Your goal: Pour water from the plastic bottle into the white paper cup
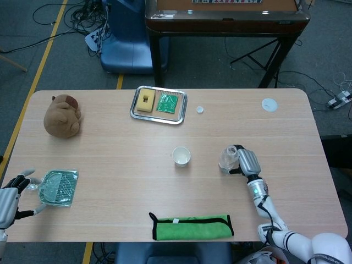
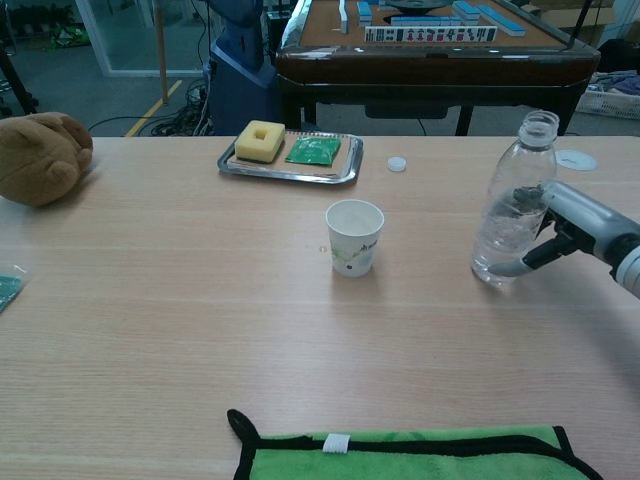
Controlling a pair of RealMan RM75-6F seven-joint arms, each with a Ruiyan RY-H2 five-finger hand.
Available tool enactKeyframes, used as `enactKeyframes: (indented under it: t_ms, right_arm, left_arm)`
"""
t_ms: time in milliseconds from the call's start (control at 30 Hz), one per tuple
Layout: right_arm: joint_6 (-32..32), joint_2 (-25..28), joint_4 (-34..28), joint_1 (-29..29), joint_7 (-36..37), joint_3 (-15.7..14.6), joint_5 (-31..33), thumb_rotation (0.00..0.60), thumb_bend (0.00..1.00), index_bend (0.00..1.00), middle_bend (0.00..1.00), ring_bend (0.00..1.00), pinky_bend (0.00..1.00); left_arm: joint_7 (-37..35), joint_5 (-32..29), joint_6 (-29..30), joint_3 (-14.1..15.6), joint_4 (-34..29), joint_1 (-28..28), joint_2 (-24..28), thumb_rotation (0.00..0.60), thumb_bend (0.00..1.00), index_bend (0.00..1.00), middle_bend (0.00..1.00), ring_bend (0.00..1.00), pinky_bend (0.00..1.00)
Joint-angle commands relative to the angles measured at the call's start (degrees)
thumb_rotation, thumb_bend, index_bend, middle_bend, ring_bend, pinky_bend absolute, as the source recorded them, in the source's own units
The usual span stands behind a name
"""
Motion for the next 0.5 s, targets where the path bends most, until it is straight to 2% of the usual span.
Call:
enactKeyframes:
  t_ms: [33,500]
  right_arm:
    - [-0.67,1.96,-2.46,-0.2,-1.86,0.15,0.1,0.6,0.0,0.31,0.27,0.17,0.35]
    - [0.0,10.36,-13.58,-1.8,-8.83,1.09,0.98,0.6,0.0,0.22,0.2,0.1,0.31]
  left_arm:
    - [-0.02,-0.05,-0.03,-0.01,0.01,-0.01,-0.01,0.6,0.07,0.38,0.19,0.27,0.49]
    - [0.51,0.01,-0.29,0.14,0.17,-0.13,-0.28,0.6,0.07,0.38,0.19,0.27,0.49]
